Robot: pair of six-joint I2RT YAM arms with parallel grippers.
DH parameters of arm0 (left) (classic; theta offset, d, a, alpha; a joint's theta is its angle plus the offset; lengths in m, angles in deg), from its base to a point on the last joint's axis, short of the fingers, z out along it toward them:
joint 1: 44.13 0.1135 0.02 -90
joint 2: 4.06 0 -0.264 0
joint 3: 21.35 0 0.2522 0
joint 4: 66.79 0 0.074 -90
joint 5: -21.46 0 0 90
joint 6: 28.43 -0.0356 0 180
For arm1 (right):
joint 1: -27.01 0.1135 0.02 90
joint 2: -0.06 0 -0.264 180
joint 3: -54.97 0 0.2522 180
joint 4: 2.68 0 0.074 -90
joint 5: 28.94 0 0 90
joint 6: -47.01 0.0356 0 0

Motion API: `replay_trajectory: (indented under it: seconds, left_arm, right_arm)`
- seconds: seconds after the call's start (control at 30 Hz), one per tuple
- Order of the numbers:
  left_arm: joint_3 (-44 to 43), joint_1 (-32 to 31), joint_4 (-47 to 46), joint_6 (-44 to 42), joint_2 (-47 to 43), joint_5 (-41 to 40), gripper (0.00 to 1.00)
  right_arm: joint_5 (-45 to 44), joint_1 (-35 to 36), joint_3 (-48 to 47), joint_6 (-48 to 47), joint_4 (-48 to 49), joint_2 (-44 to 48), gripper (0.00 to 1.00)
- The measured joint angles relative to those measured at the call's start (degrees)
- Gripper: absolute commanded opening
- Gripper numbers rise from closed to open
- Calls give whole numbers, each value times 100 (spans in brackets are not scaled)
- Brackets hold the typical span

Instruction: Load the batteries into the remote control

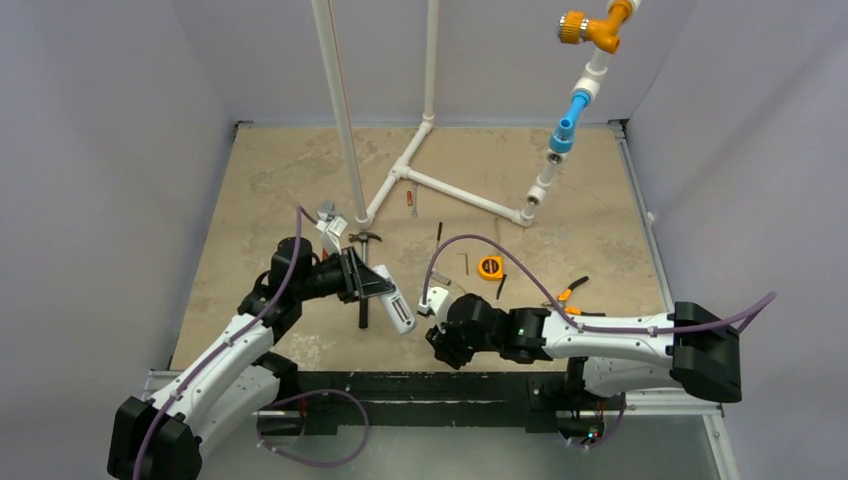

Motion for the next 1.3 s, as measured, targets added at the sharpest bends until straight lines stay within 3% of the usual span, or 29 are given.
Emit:
replay_trajectory:
  seconds: [0.87, 1.3]
  left_arm:
    - [87, 0, -140, 0, 66, 144, 0]
    - [177, 0, -153, 0, 85, 151, 0]
  right_arm:
    - [-293, 136, 0, 254, -131, -782, 28]
    - [-1123, 962, -669, 1141, -660, -1471, 24]
